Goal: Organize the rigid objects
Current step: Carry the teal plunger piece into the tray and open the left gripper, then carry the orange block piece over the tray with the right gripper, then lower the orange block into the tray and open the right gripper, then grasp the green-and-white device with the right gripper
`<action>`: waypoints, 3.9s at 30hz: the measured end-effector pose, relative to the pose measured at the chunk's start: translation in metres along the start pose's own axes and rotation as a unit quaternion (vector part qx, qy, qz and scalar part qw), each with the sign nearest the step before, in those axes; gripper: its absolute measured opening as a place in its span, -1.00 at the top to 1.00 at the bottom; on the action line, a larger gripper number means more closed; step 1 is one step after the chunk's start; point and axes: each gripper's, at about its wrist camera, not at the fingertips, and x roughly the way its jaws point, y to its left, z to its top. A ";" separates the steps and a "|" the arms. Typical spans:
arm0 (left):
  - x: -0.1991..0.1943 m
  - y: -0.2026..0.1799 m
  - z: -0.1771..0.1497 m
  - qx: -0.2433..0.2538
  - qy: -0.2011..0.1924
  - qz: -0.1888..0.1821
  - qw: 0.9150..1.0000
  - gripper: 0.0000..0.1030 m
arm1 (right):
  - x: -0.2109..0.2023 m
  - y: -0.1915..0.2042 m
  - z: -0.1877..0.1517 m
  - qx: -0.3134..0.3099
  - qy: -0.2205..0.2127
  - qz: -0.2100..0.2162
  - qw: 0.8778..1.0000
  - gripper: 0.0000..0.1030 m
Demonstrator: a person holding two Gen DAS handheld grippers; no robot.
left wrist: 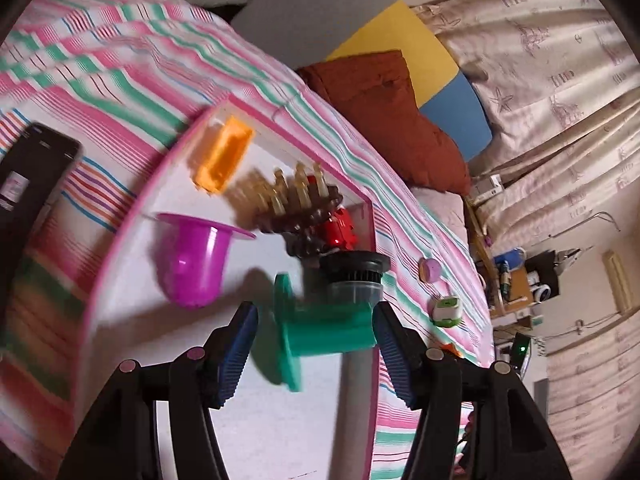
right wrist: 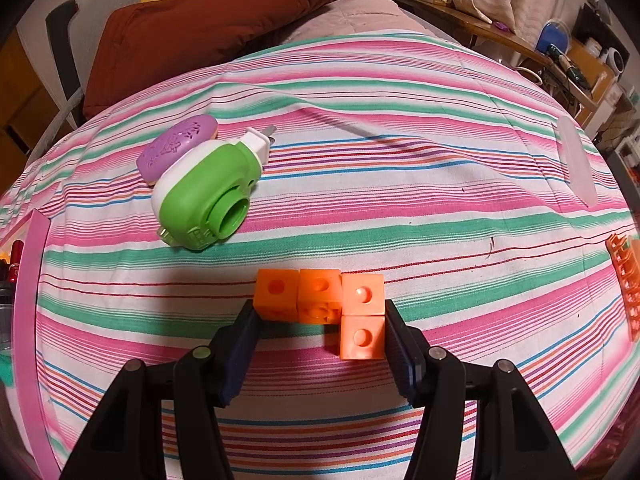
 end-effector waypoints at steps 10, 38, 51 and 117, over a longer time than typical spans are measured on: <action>-0.043 -0.030 -0.018 0.117 -0.064 0.078 0.988 -0.17 | -0.003 -0.007 0.000 0.022 0.000 0.017 1.000 -0.16; -0.075 -0.017 -0.068 0.214 -0.057 0.109 0.969 -0.17 | -0.083 0.094 -0.051 -0.112 -0.111 0.152 0.976 -0.16; -0.120 -0.005 -0.092 0.282 -0.091 0.139 0.945 -0.17 | -0.122 0.240 -0.114 -0.210 -0.083 0.275 0.935 -0.16; -0.106 -0.050 -0.111 0.323 -0.076 0.129 0.935 -0.18 | -0.017 0.023 0.038 0.093 -0.090 0.138 0.982 -0.49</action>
